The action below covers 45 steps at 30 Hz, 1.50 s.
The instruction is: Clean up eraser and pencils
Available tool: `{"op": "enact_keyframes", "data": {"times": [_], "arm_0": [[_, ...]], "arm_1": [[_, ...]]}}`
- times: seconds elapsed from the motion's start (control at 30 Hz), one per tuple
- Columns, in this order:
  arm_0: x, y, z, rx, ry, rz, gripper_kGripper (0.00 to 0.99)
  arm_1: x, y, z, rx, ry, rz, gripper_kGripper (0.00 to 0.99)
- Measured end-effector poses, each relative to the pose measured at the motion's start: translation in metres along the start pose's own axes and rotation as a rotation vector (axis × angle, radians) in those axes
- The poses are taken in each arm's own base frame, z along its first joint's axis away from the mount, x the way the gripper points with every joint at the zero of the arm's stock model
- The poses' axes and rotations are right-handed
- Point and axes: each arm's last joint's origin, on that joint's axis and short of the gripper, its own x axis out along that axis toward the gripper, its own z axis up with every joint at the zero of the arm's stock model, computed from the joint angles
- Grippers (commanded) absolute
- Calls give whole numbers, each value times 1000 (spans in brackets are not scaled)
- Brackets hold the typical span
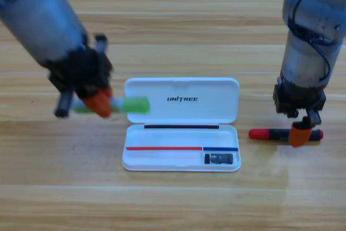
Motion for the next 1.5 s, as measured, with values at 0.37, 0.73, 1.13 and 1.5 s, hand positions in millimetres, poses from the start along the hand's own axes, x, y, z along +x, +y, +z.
{"op": "enact_keyframes", "data": {"times": [0.37,0.73,1.13,1.5], "arm_0": [[47,4,48,54,27,-61,0],[84,15,62,50,67,-100,0],[100,15,69,34,82,-123,0],[101,10,73,30,81,-125,0]], "arm_1": [[22,-13,-2,6,15,7,675],[37,-14,1,-6,18,48,298],[36,-14,1,-20,2,59,0],[24,-7,-5,-22,23,98,0]]}}
